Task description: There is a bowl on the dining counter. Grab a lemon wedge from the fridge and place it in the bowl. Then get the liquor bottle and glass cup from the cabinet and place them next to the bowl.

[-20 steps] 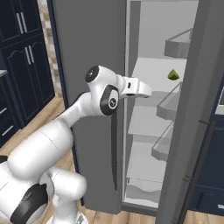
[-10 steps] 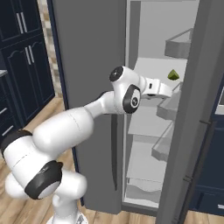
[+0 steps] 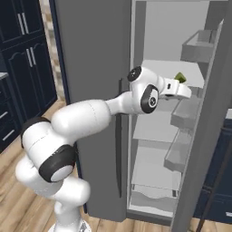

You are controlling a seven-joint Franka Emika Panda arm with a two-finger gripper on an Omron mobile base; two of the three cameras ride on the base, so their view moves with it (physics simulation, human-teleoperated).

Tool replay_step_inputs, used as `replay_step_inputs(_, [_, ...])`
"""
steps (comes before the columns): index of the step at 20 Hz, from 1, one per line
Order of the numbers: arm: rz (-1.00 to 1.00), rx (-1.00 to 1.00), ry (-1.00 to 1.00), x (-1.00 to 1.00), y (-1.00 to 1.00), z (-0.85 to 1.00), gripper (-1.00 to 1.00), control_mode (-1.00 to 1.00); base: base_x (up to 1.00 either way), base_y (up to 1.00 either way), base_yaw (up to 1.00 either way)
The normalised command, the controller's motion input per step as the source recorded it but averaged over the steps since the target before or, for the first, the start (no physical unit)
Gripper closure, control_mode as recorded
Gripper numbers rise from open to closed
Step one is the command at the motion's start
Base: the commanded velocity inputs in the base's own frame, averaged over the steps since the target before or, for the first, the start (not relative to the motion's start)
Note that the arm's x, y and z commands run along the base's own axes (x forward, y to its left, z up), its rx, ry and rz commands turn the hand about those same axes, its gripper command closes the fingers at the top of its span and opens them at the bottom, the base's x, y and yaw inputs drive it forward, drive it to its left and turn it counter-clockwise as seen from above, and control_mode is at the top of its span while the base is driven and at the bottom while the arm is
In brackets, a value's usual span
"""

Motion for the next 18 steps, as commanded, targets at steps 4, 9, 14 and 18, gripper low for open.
replay_step_inputs(4, [-0.05,0.0,-0.01,-0.24,-1.0,-0.03,-1.0,-1.0,0.0,0.0,0.0])
replay_step_inputs(9, [-0.03,0.0,-0.03,-0.26,-0.73,0.0,-1.0,-1.0,0.0,0.0,0.0])
replay_step_inputs(14, [0.0,0.0,-0.17,-0.82,0.46,0.26,-1.0,-1.0,0.0,0.0,0.0])
replay_step_inputs(18, [0.0,-0.02,-0.15,-0.99,1.0,0.59,-1.0,-1.0,0.0,0.0,0.0])
